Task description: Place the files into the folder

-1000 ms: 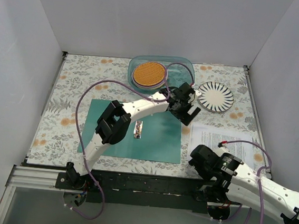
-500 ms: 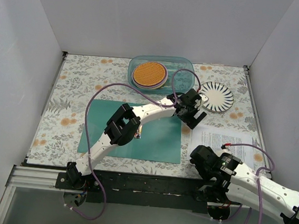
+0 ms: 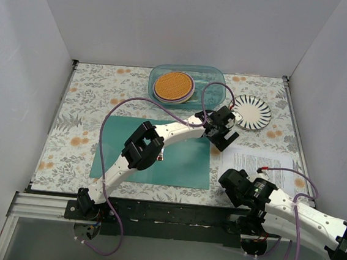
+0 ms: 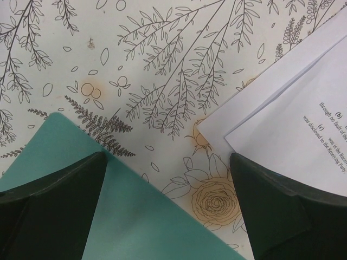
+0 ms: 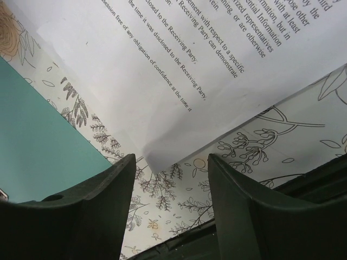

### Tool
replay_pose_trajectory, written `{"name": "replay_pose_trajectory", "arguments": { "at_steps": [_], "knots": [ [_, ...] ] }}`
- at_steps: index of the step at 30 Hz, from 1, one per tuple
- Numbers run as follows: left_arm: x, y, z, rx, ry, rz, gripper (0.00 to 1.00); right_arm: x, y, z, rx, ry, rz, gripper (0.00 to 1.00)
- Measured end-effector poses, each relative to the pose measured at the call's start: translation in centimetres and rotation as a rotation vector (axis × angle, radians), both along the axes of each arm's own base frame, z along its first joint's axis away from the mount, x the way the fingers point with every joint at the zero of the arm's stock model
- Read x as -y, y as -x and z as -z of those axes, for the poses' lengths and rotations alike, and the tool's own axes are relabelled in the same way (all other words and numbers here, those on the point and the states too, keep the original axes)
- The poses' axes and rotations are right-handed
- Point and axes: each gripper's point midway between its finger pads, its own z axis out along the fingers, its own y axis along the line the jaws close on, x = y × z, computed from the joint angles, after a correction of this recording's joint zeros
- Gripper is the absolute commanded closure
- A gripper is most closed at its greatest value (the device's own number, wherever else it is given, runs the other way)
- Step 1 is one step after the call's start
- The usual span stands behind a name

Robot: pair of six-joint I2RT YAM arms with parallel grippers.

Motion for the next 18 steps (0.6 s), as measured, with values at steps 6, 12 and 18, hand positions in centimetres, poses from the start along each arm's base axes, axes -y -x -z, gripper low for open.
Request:
{"name": "replay_pose_trajectory", "arguments": {
  "at_steps": [6,12,18],
  "knots": [
    [0.0,0.0,0.1,0.005,0.003,0.003,0.02,0.0,-0.6,-0.1,0.030,-0.007,0.023,0.38],
    [0.1,0.1,0.0,0.028,-0.007,0.016,0.02,0.6,-1.1,-0.1,0.060,0.025,0.032,0.40],
    [0.0,-0.1,-0.1,0.057,-0.025,0.022,0.02,1.7,-1.2,-0.4,0.077,0.083,0.029,0.52]
  ]
}}
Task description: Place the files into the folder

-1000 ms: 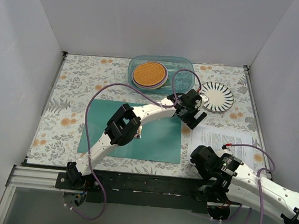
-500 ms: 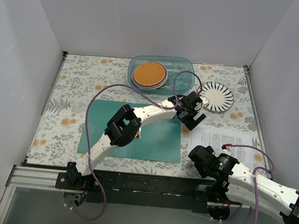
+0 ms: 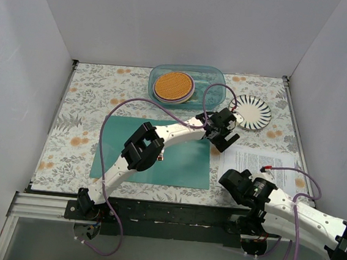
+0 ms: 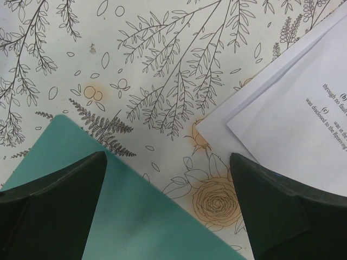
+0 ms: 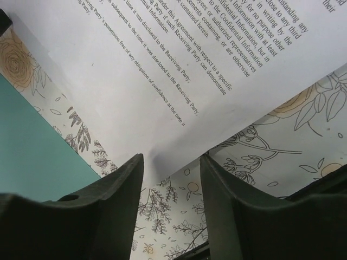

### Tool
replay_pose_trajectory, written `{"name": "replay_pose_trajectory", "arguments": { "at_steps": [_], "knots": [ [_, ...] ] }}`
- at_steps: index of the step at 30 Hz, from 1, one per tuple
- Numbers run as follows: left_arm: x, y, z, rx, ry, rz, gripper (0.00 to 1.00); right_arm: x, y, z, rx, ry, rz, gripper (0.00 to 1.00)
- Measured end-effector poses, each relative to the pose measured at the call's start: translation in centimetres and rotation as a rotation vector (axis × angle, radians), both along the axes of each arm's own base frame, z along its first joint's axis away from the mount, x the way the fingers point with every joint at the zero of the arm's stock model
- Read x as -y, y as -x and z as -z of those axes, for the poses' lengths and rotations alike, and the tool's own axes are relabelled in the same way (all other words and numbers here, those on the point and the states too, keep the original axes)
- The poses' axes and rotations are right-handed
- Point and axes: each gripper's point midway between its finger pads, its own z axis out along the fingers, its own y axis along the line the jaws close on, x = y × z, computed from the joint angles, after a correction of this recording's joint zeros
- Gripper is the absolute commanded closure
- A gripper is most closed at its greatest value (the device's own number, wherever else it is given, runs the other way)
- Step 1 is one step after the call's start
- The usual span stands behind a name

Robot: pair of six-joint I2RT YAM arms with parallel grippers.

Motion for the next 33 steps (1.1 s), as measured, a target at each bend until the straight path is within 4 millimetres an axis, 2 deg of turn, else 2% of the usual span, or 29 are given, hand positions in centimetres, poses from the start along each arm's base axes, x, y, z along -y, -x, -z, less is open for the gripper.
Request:
{"name": "replay_pose_trajectory", "arguments": {
  "at_steps": [9,12,20,29,33],
  "knots": [
    [-0.1,0.0,0.1,0.004,0.003,0.000,0.02,0.1,-0.4,-0.6,0.033,-0.009,-0.005,0.68],
    [-0.1,0.0,0.1,0.006,0.005,0.001,0.02,0.1,-0.4,-0.8,0.041,-0.014,-0.004,0.69],
    [-0.1,0.0,-0.1,0.010,0.006,-0.001,0.02,0.1,-0.4,-0.8,0.038,-0.007,-0.020,0.44],
    [-1.5,-0.4,-0.6,0.004,-0.031,-0.045,0.02,0.8,0.7,-0.7,-0.019,0.016,-0.004,0.41],
    [-1.1,-1.1,-2.3,0.005,-0.011,-0.063,0.02,0.8,0.7,-0.9,-0.013,-0.001,0.008,0.41]
  ]
}}
